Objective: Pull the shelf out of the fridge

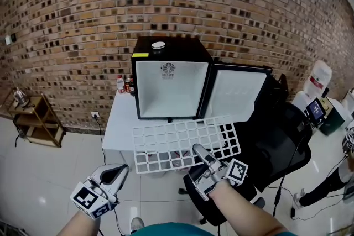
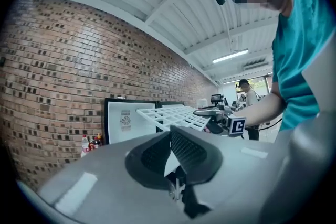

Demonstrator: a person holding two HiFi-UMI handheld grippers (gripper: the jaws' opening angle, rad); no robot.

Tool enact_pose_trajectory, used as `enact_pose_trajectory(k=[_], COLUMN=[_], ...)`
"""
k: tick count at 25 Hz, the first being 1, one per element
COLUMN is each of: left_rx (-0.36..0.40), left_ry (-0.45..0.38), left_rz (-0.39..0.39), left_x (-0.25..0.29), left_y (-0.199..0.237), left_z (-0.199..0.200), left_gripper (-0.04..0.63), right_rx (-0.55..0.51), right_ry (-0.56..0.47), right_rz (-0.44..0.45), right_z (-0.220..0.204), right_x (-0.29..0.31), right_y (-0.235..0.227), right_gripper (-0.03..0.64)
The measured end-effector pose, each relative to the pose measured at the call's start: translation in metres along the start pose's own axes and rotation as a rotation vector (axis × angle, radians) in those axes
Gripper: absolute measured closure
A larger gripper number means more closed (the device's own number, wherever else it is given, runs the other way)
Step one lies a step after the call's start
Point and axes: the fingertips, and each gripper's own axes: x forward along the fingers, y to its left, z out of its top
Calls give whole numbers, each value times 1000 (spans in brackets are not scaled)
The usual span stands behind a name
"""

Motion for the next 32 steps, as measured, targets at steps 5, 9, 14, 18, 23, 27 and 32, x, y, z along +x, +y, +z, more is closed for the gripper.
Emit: enact_pose_trajectory(k=[5, 9, 14, 18, 23, 27, 32], left_rx=[-2, 28, 30, 26, 10, 8, 13], left_ry=[-1, -4, -16, -10, -11, -11, -7], left_rz=[62, 67, 50, 6, -4, -10, -23], left_x=[-13, -24, -46, -65, -87, -92, -93], left_y=[-49, -68, -74, -72, -60, -56, -61], left_z=[5, 13, 18, 17, 16, 13, 12], left_gripper=[614, 614, 614, 614, 614, 614, 614], right_rx=[26, 36, 32, 30, 26, 24, 8], right_ry=[33, 33, 22, -19, -47, -62, -53], right_rz=[17, 28, 33, 47, 33, 27, 5], right_z=[-2, -12, -34, -54, -74, -82, -91], right_x=[-42, -59, -66, -69, -77, -81, -87], right_y=[20, 28, 39, 50, 52, 54, 51], right_gripper=[591, 591, 591, 591, 591, 591, 591])
